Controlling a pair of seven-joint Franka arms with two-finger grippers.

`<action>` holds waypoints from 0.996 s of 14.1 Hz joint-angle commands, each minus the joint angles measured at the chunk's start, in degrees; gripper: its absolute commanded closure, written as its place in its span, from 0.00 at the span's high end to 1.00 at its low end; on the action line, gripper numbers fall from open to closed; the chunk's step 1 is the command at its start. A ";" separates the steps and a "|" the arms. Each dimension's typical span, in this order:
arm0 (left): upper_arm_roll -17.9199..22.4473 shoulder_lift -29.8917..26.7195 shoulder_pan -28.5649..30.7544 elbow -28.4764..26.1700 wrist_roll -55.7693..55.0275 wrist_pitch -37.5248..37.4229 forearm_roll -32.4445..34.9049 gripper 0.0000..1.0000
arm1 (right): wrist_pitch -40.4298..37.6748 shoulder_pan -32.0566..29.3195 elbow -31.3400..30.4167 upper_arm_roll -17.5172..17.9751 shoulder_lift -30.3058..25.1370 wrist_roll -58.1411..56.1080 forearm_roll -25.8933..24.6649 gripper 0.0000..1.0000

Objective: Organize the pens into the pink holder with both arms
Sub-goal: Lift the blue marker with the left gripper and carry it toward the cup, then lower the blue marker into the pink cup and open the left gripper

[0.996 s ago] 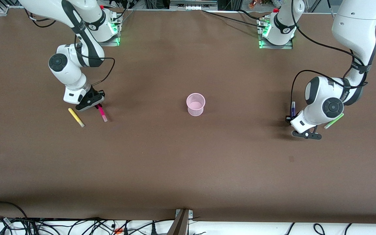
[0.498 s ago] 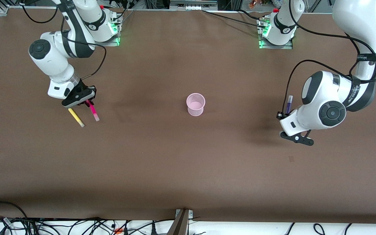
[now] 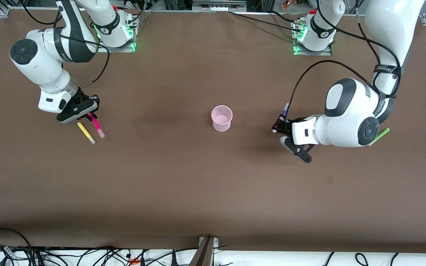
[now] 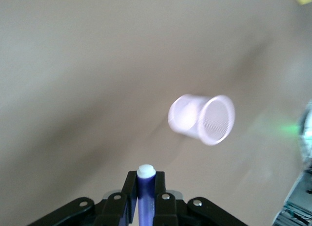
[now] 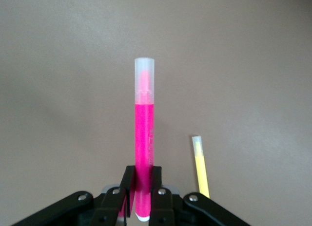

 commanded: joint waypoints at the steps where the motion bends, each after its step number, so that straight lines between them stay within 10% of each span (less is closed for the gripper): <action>1: -5.42 3.36 0.05 3.19 7.66 7.32 -5.22 0.00 | -8.07 0.03 5.66 -0.58 -0.73 -1.43 -0.30 0.00; 7: -10.78 4.15 -6.19 1.09 22.87 25.70 -6.29 0.00 | -15.91 0.03 13.15 -0.50 -0.12 -1.78 -0.82 0.00; 14: -15.99 3.54 -6.98 -13.32 25.26 44.71 -5.15 0.00 | -19.08 0.03 15.35 -0.50 0.58 -2.40 -0.82 0.00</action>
